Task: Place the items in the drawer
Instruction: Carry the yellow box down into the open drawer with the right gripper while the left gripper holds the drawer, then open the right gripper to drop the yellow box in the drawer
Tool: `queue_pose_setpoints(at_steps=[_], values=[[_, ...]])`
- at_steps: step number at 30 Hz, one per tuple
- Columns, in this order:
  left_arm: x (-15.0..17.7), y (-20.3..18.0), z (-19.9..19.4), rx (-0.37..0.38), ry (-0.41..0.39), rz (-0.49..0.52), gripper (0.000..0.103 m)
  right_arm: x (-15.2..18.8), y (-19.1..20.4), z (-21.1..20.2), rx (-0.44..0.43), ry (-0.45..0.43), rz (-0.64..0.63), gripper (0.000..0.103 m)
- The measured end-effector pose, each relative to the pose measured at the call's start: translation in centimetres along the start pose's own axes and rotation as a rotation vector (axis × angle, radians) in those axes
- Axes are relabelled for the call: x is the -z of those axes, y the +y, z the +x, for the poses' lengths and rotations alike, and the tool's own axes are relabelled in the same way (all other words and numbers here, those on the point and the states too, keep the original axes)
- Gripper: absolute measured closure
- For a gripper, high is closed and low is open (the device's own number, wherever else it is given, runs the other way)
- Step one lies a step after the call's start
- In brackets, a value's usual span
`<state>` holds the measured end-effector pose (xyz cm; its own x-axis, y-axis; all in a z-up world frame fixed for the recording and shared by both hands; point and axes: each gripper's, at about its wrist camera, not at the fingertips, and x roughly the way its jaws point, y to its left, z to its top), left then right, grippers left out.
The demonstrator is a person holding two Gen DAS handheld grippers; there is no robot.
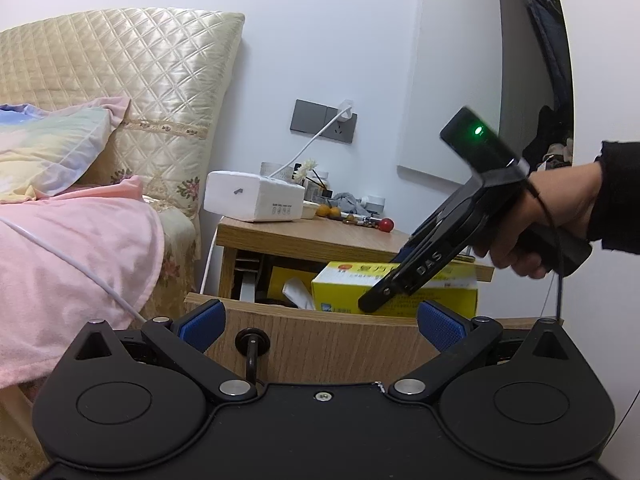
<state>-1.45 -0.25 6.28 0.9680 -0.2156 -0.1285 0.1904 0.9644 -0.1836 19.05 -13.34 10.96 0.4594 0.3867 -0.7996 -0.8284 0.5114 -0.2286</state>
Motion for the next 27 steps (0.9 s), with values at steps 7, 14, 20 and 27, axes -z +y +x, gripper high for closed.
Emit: queue_pose_setpoints(at_steps=[7,14,20,27], values=[[-0.1,0.0,-0.1,0.008,-0.010,0.001,0.001,1.4,-0.6,1.5,-0.005,0.006,0.066,0.047],[-0.2,-0.1,-0.2,0.014,-0.013,0.002,0.001,1.4,-1.9,3.3,-0.018,0.018,0.129,0.046],[-0.1,-0.1,-0.1,0.014,-0.005,0.005,0.001,1.6,-2.9,3.6,-0.024,0.020,0.174,0.046],[0.0,-0.1,0.1,0.013,0.000,0.016,0.001,2.1,-3.6,1.5,0.000,-0.032,0.234,0.015]])
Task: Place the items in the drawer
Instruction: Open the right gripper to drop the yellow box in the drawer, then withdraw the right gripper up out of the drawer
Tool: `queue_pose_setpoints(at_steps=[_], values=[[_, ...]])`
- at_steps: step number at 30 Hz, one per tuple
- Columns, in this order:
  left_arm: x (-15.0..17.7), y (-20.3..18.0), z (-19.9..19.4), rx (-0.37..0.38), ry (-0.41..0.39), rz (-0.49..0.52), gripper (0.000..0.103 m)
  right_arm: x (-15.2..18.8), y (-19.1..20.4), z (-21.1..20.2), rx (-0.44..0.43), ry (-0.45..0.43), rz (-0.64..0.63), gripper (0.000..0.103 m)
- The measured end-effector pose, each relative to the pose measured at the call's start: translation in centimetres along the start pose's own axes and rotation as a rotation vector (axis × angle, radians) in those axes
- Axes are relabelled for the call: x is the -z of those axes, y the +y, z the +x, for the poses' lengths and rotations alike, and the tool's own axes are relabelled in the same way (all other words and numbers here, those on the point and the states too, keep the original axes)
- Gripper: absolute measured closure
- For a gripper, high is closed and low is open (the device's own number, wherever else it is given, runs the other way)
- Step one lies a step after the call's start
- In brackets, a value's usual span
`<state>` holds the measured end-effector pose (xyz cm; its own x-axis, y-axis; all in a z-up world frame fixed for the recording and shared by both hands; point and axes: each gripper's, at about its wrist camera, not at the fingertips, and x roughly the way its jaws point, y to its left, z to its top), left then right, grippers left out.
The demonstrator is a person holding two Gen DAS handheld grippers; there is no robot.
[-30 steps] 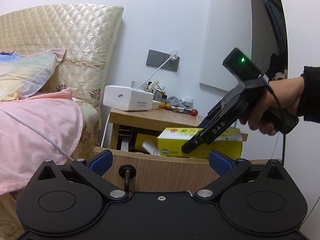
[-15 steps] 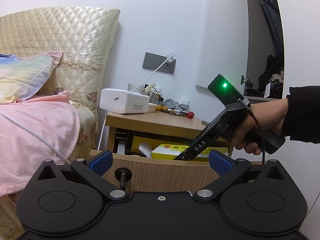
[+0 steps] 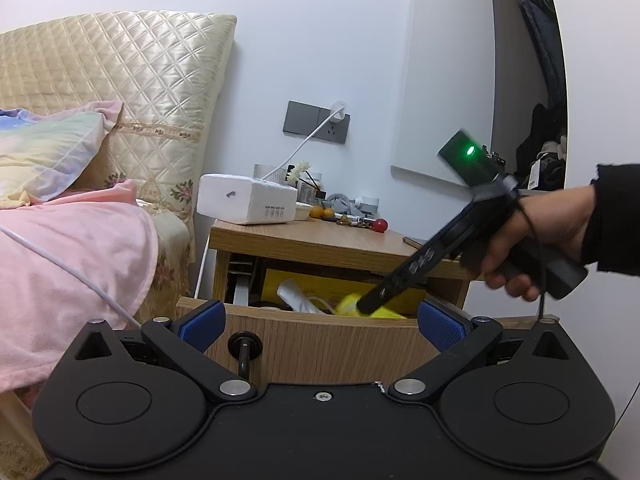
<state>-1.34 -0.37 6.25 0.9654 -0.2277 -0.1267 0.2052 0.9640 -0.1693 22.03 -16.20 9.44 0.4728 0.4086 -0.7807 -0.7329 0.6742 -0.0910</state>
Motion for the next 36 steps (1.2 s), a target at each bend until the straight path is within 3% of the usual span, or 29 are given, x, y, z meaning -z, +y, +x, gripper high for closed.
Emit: queue_pose_setpoints(at_steps=[8,12,18,26,31,36], values=[[0.1,-0.1,0.3,-0.019,-0.017,0.029,0.001,1.8,-1.5,-6.1,-0.018,-0.169,0.163,0.010],[0.1,-0.2,0.2,-0.020,-0.036,0.041,0.001,4.3,-1.2,-9.6,0.013,-0.303,0.204,0.000],[0.0,-0.5,0.1,-0.013,-0.049,0.053,0.001,8.0,-0.4,-13.1,0.108,-0.457,0.280,0.000],[-0.4,-0.7,0.5,-0.065,-0.061,0.059,0.001,13.9,2.3,-14.7,0.248,-0.665,0.358,0.000],[-0.8,-1.0,0.9,-0.101,-0.069,0.093,0.001,16.4,3.7,-14.1,0.257,-0.744,0.385,0.000],[-2.0,-1.6,1.5,-0.121,-0.015,0.097,0.001,18.1,4.6,-13.5,0.272,-0.810,0.414,0.000]])
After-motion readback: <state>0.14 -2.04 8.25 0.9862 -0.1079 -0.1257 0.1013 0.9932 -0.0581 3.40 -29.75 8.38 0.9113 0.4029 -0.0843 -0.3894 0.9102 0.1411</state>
